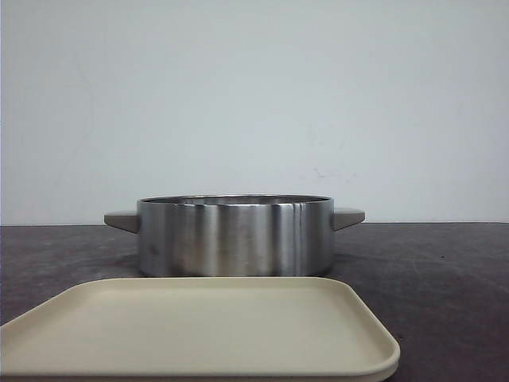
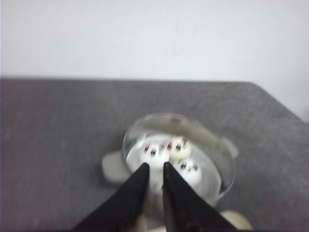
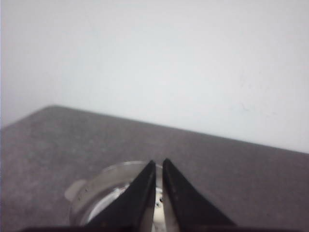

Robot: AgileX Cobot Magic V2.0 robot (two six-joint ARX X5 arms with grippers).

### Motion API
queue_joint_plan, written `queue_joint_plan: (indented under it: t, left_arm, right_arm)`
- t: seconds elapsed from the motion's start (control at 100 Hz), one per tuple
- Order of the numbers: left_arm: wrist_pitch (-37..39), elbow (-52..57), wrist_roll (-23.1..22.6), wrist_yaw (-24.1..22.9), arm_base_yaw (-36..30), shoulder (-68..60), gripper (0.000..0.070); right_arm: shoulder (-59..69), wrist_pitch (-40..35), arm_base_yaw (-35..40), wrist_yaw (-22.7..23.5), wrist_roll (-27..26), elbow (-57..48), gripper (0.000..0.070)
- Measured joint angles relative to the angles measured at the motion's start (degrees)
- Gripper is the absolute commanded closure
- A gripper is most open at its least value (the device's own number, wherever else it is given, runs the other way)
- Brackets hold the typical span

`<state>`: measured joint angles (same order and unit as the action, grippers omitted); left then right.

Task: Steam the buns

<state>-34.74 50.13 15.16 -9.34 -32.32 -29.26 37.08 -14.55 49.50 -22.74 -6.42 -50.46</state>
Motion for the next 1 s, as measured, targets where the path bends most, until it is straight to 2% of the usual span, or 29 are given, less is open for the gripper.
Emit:
queue_joint_plan:
  t: [0.25,0.84,1.0]
  left_arm:
    - [-5.0,-1.6,1.6,-1.0,0.0,4.4,0.07]
    - [-5.1,-1.6,2.0,-1.0,0.0,4.7,0.07]
    - [-5.1,-1.6,2.0,-1.0,0.0,4.7,0.07]
  right_arm:
    - [0.1,1.6,0.0,0.2,0.0,0.0,0.0684]
    - [-0.1,1.6,0.0,0.2,0.0,0.0,0.0684]
    - [-2.5,1.6,-5.6,0.0,0.0,1.5,0.0684]
